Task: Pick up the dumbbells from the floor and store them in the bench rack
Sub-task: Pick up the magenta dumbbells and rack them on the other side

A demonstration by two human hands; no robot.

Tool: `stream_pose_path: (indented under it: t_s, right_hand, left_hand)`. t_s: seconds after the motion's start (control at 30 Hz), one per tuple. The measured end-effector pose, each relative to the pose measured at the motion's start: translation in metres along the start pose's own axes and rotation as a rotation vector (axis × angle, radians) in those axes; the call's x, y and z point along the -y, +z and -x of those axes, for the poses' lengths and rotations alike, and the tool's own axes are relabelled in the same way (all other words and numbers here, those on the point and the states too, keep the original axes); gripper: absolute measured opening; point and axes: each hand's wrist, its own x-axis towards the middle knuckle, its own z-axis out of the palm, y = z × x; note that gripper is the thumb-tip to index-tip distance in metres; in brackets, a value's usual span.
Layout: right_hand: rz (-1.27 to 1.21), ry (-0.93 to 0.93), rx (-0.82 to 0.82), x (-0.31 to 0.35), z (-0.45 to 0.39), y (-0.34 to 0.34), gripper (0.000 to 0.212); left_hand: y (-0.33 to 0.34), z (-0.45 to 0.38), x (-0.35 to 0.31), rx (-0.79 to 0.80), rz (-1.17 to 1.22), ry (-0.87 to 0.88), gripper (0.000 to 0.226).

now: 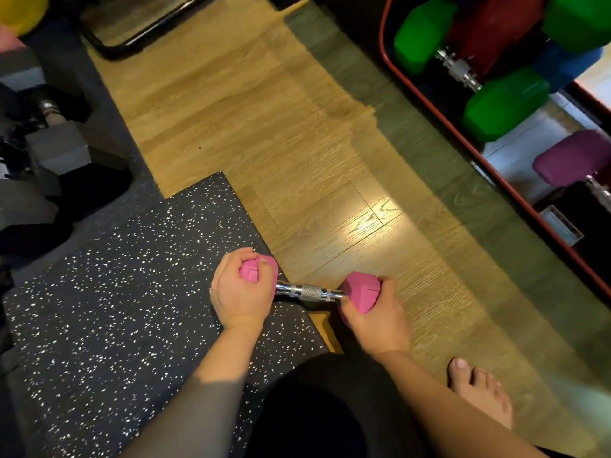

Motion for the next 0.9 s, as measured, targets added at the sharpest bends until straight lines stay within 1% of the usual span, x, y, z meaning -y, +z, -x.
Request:
stream_pose_path:
  t_s: [0.1, 0.2, 0.23, 0.3, 0.4, 0.43, 0.5, 0.57, 0.67, 0.8, 0.9]
  right_hand:
    - [-0.039, -0.011, 0.019, -0.003, 0.001, -0.001, 0.061]
    - [-0.093, -0.025, 0.043, -0.005, 0.004, -0.004, 0.062]
    - [-0.110, -0.031, 0.054, -0.006, 0.004, -0.005, 0.061]
    - [-0.137, -0.032, 0.074, -0.006, 0.004, -0.005, 0.062]
    - [-0.189, -0.023, 0.096, -0.008, 0.004, -0.006, 0.064]
    - [-0.202, -0.016, 0.109, -0.008, 0.004, -0.005, 0.065]
    - [-0.228, 0.010, 0.133, -0.008, 0.003, -0.004, 0.070]
    - [-0.254, 0.036, 0.158, -0.006, 0.003, -0.006, 0.074]
    - [-0.288, 0.085, 0.200, -0.008, 0.007, -0.008, 0.077]
    - [-0.339, 0.184, 0.146, -0.034, 0.011, -0.018, 0.080]
    - [-0.396, 0.249, 0.046, -0.060, 0.010, -0.038, 0.074]
  left_hand:
    - [-0.002, 0.003, -0.005, 0.000, 0.003, -0.060, 0.012]
    - [-0.005, 0.007, -0.009, 0.031, -0.032, -0.064, 0.009]
    - [-0.006, 0.007, -0.010, 0.048, -0.044, -0.070, 0.013]
    - [-0.009, 0.008, -0.010, 0.094, -0.080, -0.105, 0.032]
    - [-0.017, 0.014, -0.010, 0.202, -0.223, -0.136, 0.069]
    - [-0.021, 0.015, -0.006, 0.257, -0.251, -0.136, 0.078]
    - [-0.026, 0.014, 0.000, 0.366, -0.209, -0.105, 0.090]
    - [-0.028, 0.006, 0.003, 0.434, -0.156, -0.084, 0.094]
    - [-0.027, 0.002, -0.003, 0.472, -0.165, -0.081, 0.094]
    - [-0.006, 0.015, -0.019, 0.525, -0.163, -0.027, 0.093]
    - [0.024, 0.017, -0.028, 0.611, -0.181, 0.022, 0.092]
